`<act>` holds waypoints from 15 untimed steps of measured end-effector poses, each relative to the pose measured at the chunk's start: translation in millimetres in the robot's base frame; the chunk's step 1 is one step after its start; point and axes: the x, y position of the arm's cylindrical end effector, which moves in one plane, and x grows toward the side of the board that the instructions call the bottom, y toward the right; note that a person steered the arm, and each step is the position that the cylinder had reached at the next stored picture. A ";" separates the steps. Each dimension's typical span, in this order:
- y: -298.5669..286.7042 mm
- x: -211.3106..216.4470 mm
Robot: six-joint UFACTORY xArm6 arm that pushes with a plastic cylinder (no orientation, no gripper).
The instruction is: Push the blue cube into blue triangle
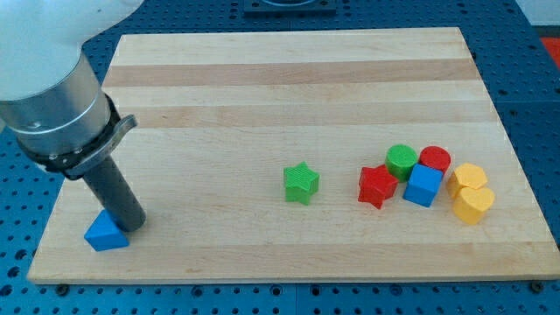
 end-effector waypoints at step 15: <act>334.1 -37.5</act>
